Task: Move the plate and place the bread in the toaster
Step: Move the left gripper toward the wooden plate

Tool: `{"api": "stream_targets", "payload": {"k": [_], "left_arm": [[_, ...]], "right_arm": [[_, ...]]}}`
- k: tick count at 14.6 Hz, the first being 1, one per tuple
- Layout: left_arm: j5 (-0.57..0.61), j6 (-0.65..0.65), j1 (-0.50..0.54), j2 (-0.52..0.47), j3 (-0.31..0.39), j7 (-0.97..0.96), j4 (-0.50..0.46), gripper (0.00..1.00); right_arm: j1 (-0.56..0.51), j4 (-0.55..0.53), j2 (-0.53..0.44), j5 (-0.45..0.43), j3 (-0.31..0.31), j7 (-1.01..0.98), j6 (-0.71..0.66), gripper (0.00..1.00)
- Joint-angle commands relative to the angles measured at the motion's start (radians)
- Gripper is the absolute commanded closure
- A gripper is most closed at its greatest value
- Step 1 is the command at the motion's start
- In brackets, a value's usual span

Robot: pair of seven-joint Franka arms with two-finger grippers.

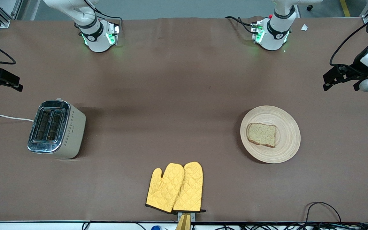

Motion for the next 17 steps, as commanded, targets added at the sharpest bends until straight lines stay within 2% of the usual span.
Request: {"api": "stream_targets", "payload": {"k": [1,6,9,11,14,17], "left_arm": [[-0.012,-0.011,0.005,0.022,0.000,0.002,0.035,0.00],[-0.009,-0.017,0.006,0.025,0.000,-0.004,0.029,0.00],[0.002,-0.099,0.008,0.063,0.001,0.006,0.028,0.00],[-0.017,-0.110,0.049,0.082,0.006,0.006,0.029,0.00],[-0.179,-0.098,0.165,0.158,0.006,0.067,0.032,0.00],[-0.277,-0.037,0.254,0.284,0.006,0.221,0.034,0.00]], "right_arm": [[-0.016,0.018,0.008,0.010,0.005,0.009,0.005,0.00],[-0.015,0.018,0.008,0.024,0.008,0.000,-0.002,0.00],[-0.013,0.016,0.008,0.026,0.008,-0.002,-0.005,0.00],[-0.015,0.016,0.008,0.026,0.008,-0.003,-0.013,0.00],[-0.018,0.011,0.008,0.027,0.007,-0.005,-0.015,0.00],[-0.016,0.011,0.008,0.032,0.007,-0.005,-0.021,0.00]]}}
